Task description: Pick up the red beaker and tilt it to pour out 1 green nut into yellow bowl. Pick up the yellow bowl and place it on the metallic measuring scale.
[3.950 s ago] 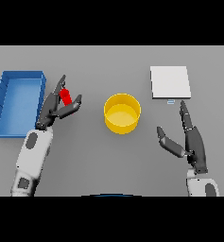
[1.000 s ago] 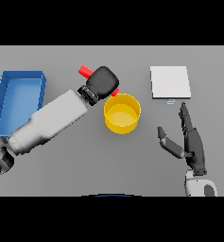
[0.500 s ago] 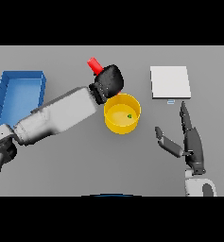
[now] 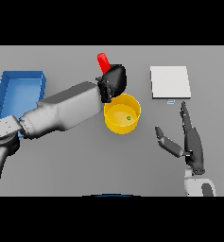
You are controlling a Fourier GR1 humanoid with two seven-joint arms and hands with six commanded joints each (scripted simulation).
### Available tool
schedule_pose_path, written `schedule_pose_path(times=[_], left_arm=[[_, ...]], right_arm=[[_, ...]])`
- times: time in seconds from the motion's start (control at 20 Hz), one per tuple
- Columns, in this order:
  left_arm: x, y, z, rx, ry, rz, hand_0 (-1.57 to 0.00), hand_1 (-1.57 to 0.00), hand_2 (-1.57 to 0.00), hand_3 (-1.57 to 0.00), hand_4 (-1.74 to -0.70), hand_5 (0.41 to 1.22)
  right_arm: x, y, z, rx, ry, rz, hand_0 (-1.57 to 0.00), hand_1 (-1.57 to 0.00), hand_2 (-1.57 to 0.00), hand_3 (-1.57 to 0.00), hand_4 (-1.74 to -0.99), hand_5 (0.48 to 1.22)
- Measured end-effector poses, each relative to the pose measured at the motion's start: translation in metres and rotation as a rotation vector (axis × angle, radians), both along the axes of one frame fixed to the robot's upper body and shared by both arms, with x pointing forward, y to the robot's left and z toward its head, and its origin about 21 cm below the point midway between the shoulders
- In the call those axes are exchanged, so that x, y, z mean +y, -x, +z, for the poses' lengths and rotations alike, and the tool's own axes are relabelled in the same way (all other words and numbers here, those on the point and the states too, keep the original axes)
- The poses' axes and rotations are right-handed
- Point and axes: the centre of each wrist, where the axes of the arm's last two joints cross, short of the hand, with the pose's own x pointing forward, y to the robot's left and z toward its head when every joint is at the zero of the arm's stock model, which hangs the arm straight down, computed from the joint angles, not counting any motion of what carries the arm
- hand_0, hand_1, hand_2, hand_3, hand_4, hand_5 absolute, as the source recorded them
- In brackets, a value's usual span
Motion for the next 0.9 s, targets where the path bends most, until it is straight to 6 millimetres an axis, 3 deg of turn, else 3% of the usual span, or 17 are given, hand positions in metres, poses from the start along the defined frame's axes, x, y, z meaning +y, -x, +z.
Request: schedule_pose_path(times=[0.15,0.25,0.3,0.35,0.45,0.55,0.7,0.9], left_arm=[[-0.005,-0.004,0.011,-0.030,-0.030,-0.033,-1.57,-1.57,-1.57,-1.57,-1.73,1.221],[-0.006,-0.013,0.033,-0.050,-0.011,-0.024,-1.57,-1.57,-1.57,-1.57,-1.73,1.221],[-0.004,-0.017,0.048,-0.071,0.008,-0.021,-1.57,-1.57,-1.57,-1.49,-1.73,1.221],[-0.004,-0.022,0.061,-0.095,0.036,-0.018,-1.57,-1.57,-1.40,-1.51,-1.68,1.221],[0.005,-0.033,0.098,-0.148,0.101,0.016,-1.57,-1.57,-1.46,-1.04,-1.70,1.221],[0.015,-0.043,0.130,-0.172,0.172,0.048,-1.57,-1.57,-1.50,-1.23,-1.70,1.221],[0.035,-0.057,0.178,-0.223,0.339,0.182,-1.57,-1.57,-1.53,-1.40,-1.72,1.221],[0.102,-0.081,0.197,-0.201,0.753,0.501,-1.57,-1.57,-1.56,-1.36,-1.73,1.221]], right_arm=[[0.003,0.001,-0.001,-0.002,0.012,-0.003,0.00,0.00,0.00,0.00,-1.206,0.592],[0.002,0.003,0.000,-0.004,0.014,0.005,0.00,0.00,0.00,0.00,-1.209,0.592],[0.004,0.003,0.000,-0.009,0.014,0.008,0.00,0.00,0.00,0.00,-1.203,0.592],[0.003,0.002,0.001,-0.004,0.018,-0.002,0.00,0.00,0.00,0.00,-1.201,0.592],[0.003,0.001,0.001,-0.011,0.015,0.006,0.00,0.00,0.00,0.00,-1.186,0.596],[0.007,0.000,0.002,-0.009,-0.014,0.015,0.00,0.00,0.00,0.00,-1.181,0.593],[0.005,0.000,0.004,-0.020,-0.045,0.036,0.00,0.00,0.00,0.00,-1.193,0.597],[0.003,-0.004,0.001,0.004,-0.047,0.030,0.00,0.00,0.00,0.00,-1.222,0.592]])
